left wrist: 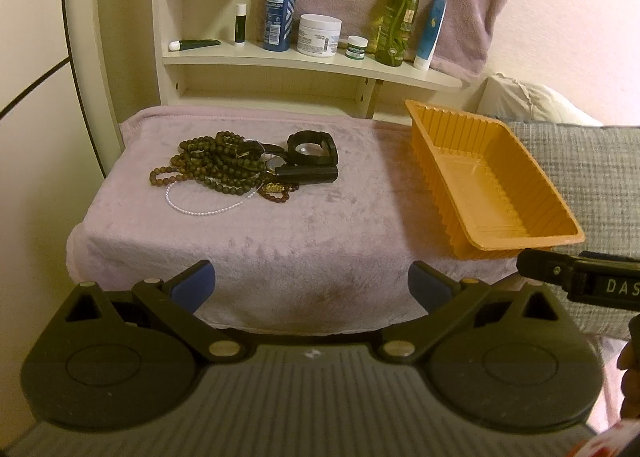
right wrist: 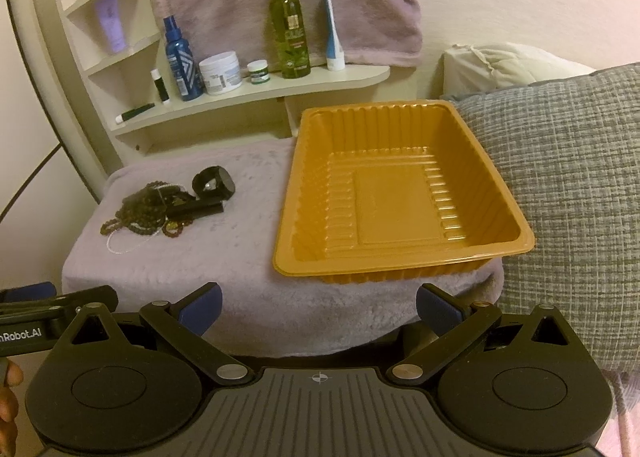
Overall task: Organize jewelry
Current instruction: 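Grasp the rim of the orange tray with the right gripper and tilt it up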
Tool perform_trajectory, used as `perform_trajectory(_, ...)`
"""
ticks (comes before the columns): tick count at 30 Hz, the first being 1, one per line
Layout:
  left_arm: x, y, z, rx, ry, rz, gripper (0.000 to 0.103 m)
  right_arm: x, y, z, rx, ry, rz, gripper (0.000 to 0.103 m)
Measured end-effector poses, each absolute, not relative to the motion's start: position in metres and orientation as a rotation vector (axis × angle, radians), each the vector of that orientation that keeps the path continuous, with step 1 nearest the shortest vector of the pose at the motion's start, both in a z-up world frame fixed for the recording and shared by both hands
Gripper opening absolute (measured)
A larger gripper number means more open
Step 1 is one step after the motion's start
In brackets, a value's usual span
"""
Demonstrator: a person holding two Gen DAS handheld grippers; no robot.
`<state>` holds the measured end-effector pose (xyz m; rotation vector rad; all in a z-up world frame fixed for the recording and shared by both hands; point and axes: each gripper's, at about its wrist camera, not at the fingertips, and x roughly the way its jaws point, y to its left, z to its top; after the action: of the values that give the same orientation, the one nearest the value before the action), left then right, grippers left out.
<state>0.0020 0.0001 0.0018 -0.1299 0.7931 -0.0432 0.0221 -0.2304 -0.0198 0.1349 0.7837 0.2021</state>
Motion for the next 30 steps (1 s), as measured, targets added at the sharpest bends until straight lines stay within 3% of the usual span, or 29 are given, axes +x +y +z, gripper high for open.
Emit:
perform_trajectory(14, 0.015, 0.024, 0.001, -0.368, 0.698, -0.093, 0.102, 0.015, -0.282, -0.012, 0.237, 0.529, 0.032, 0.102)
perform_trajectory(16, 0.018, 0.026, 0.001, -0.400, 0.668, -0.101, 0.102, 0.017, -0.299, -0.015, 0.290, 0.504, 0.000, 0.091)
perform_trajectory(22, 0.029, 0.030, -0.006, -0.477, 0.649, -0.105, 0.102, 0.035, -0.338, -0.035, 0.368, 0.493, -0.085, 0.072)
perform_trajectory(30, 0.037, 0.027, -0.018, -0.483, 0.684, -0.080, 0.102, 0.065, -0.369, -0.066, 0.434, 0.537, -0.129, 0.056)
